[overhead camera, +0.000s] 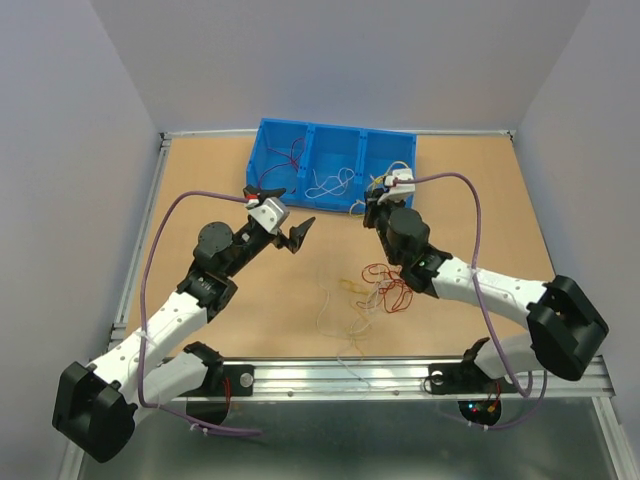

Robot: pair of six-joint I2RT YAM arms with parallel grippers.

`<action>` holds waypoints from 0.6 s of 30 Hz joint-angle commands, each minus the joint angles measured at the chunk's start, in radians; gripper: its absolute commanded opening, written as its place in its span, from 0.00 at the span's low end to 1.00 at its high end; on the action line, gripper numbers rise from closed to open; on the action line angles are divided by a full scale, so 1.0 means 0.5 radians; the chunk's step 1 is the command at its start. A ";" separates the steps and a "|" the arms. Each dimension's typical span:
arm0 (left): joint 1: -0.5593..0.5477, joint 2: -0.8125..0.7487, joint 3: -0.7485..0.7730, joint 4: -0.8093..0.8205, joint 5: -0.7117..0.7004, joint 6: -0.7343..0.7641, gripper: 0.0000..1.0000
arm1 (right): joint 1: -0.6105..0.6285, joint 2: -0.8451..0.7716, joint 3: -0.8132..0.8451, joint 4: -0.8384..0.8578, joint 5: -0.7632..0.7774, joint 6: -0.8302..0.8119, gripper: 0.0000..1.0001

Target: Untangle the cables

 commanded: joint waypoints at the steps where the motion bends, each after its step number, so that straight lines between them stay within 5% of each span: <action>1: 0.006 0.001 0.051 0.117 -0.001 0.004 0.97 | -0.126 0.155 0.307 -0.061 0.273 -0.120 0.01; 11: 0.006 0.014 0.039 0.114 0.045 0.062 0.97 | -0.414 0.554 0.785 -0.350 0.408 -0.010 0.01; 18: 0.009 0.023 0.039 0.111 0.036 0.065 0.97 | -0.666 0.946 1.153 -0.589 0.092 0.122 0.01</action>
